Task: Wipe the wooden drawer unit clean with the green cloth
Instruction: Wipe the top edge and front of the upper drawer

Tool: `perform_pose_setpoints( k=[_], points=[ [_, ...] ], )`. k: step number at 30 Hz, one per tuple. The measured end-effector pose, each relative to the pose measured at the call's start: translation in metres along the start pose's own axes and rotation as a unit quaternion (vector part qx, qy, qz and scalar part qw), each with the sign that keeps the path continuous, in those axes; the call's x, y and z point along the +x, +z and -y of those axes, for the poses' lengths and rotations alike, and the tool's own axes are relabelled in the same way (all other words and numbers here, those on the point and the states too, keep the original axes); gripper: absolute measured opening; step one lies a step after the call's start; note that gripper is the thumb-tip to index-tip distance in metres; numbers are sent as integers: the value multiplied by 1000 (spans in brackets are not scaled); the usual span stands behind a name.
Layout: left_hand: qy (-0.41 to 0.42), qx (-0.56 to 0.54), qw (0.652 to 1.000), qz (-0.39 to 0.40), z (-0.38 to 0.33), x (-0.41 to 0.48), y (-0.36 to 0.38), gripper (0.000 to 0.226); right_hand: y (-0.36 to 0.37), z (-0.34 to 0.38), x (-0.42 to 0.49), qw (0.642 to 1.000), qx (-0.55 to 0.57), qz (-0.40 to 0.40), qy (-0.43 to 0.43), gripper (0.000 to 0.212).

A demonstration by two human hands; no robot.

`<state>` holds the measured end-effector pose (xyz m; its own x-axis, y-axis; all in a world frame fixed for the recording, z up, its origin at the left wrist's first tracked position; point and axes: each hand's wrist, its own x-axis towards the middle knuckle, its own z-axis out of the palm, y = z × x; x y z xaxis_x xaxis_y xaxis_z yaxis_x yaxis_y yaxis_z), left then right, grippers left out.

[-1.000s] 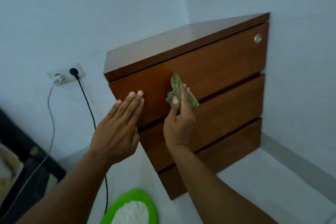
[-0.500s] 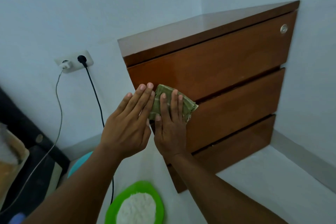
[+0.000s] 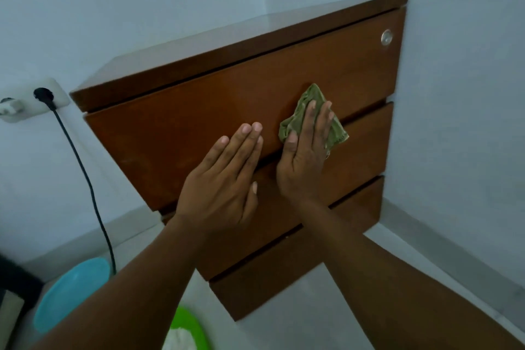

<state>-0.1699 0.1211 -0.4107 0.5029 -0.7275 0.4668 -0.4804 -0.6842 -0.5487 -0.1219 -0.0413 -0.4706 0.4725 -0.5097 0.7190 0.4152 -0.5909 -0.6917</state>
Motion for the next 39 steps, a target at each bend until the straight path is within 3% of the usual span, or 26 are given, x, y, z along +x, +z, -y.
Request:
perform_pose_setpoints(
  k=[13, 21, 25, 29, 34, 39],
  points=[
    [34, 16, 999, -5, -57, 88, 26, 71, -43, -109, 91, 989, 26, -92, 114, 54],
    [33, -21, 999, 24, -65, 90, 18, 69, -68, -113, 99, 980, 38, -151, 124, 44],
    [9, -35, 998, 48, -61, 69, 10, 69, -84, -103, 96, 981, -5, -139, 136, 40],
    [-27, -29, 997, 61, -46, 26, 2, 69, -87, -73, 82, 985, -1, -125, 116, 39],
    [-71, -12, 996, 56, -18, 3, -24, 71, -70, 6, 76, 991, 56, -120, 29, 36],
    [-115, -2, 993, 41, -2, -2, -49, 72, -45, 57, 51, 992, 77, -43, -86, 39]
  ],
)
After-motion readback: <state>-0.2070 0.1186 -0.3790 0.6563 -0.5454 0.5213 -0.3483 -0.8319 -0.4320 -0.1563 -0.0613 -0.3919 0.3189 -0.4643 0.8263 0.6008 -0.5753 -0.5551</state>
